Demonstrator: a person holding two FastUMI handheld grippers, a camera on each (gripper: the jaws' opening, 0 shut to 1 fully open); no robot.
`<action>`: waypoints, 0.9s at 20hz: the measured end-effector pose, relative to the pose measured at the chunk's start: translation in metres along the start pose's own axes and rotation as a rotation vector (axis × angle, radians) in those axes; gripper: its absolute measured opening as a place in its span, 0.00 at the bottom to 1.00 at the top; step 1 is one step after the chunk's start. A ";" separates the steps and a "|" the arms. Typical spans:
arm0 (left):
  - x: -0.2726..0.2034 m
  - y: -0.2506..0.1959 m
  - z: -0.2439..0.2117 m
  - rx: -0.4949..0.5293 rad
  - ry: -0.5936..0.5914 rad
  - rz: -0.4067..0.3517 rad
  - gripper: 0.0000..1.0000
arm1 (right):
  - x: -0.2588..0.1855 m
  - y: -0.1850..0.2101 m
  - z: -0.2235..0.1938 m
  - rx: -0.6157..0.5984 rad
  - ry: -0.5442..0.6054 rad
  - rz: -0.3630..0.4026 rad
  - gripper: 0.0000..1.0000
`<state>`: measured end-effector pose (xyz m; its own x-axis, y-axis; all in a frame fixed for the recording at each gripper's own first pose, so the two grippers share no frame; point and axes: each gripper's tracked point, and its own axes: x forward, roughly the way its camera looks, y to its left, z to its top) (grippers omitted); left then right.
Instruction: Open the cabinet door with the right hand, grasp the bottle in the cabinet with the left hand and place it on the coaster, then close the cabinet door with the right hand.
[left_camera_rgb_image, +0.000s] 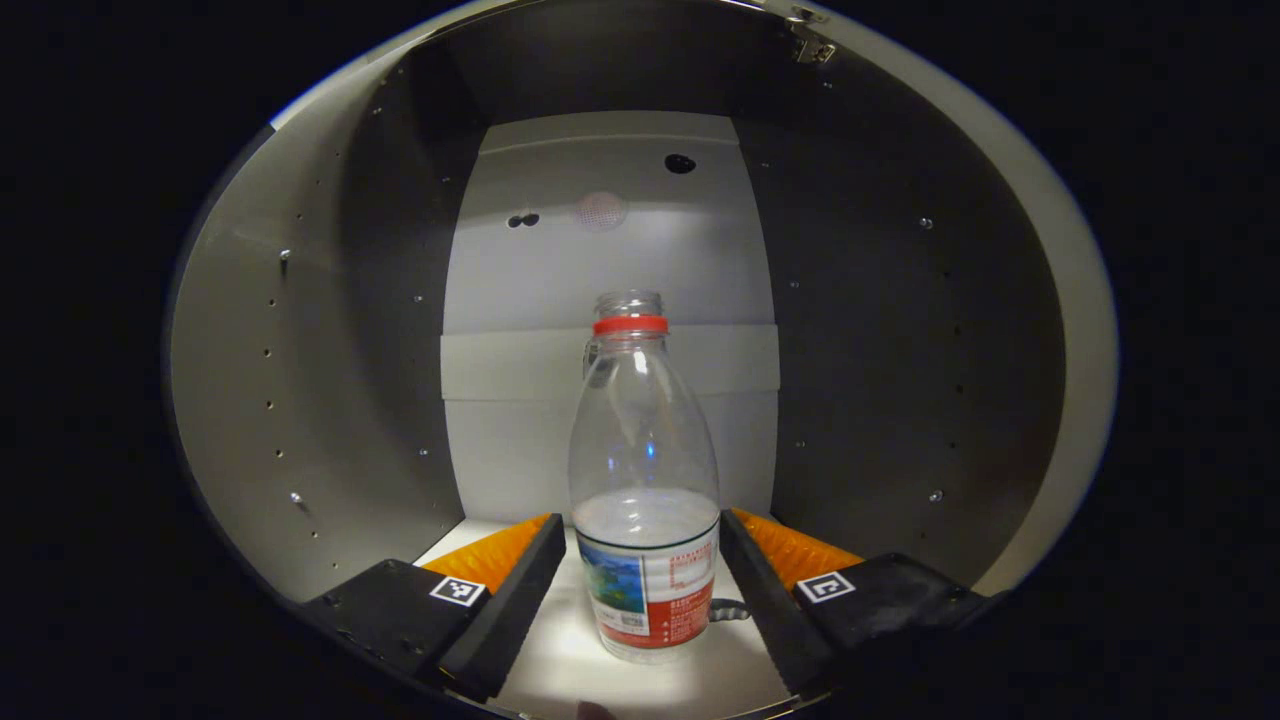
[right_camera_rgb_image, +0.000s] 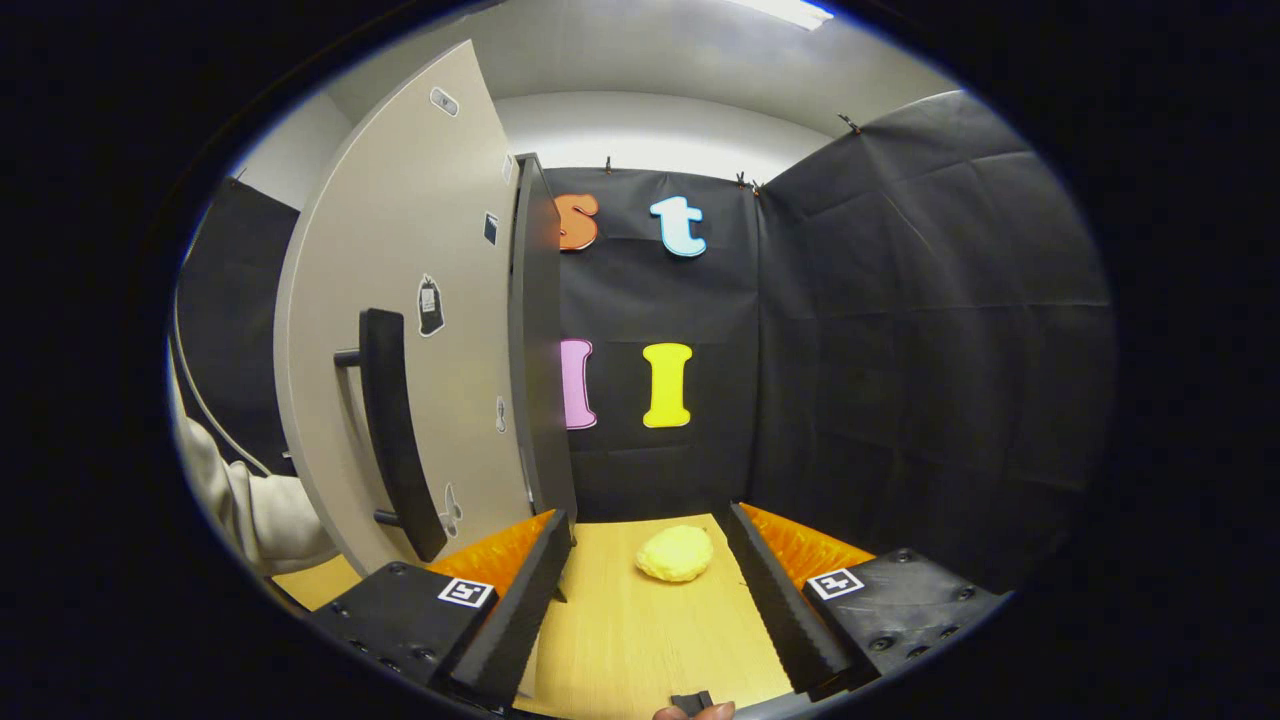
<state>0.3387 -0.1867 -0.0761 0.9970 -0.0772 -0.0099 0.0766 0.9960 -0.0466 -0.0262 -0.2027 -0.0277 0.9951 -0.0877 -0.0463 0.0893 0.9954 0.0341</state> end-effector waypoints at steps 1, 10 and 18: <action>-0.002 -0.001 -0.001 -0.002 0.005 0.007 0.88 | 0.000 0.001 -0.002 0.006 0.006 0.002 0.98; -0.083 0.033 0.031 -0.030 -0.047 -0.015 0.77 | 0.004 -0.010 -0.010 -0.001 0.010 -0.058 0.98; -0.202 0.100 0.044 -0.014 -0.099 -0.024 0.77 | 0.008 0.008 0.004 0.028 -0.021 -0.043 0.98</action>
<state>0.1455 -0.0692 -0.0349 0.9914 -0.0957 0.0896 0.1013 0.9930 -0.0600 -0.0169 -0.1957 -0.0238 0.9910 -0.1310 -0.0273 0.1324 0.9894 0.0600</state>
